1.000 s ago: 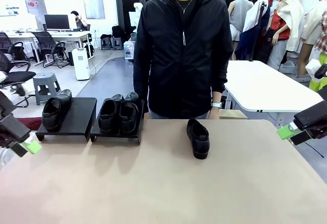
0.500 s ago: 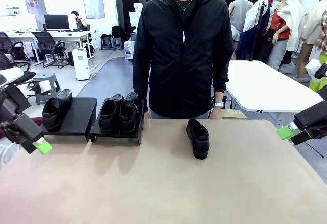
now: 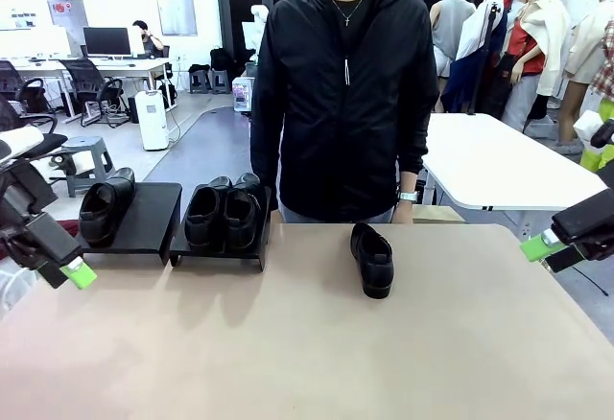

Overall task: Organize the shoes by placing them on the stand.
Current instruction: Pick up one Shoe and place it in the middle of the table.

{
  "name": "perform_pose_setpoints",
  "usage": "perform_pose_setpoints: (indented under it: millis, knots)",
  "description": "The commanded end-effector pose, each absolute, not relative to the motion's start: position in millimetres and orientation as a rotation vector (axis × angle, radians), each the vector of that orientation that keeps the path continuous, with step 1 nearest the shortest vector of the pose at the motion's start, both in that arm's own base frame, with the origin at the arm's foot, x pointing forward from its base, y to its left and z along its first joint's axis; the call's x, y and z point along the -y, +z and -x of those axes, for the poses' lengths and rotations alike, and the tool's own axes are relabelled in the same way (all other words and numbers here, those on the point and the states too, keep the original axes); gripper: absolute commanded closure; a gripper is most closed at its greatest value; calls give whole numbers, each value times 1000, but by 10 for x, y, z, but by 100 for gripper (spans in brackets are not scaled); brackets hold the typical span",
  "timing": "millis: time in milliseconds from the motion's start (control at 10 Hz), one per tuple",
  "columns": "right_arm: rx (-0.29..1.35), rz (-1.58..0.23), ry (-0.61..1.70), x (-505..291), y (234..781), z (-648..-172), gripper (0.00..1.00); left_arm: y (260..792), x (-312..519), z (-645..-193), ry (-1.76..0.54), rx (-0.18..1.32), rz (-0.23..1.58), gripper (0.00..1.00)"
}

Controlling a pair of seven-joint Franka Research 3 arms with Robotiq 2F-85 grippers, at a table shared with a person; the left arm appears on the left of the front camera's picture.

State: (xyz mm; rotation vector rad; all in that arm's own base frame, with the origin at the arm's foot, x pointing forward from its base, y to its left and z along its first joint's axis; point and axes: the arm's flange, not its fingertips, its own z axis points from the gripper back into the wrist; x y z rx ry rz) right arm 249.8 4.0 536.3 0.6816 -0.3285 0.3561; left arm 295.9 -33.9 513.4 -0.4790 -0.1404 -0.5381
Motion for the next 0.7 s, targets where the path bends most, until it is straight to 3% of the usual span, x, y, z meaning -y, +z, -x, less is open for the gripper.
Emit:
perform_pose_setpoints:
  millis: [0,200,300,600]
  knots:
    - [330,-691,355,-23,5358,-2481,0,5151,311,-2985,-526,140,479,0]
    - [329,-682,356,-40,5363,-2498,0,5151,311,-2985,-526,140,479,0]
    - [274,-584,395,-262,5396,-2590,0,5151,311,-2985,-526,140,479,0]
    - [154,-245,278,-1232,5620,-4138,0,5151,311,-2985,-526,140,479,0]
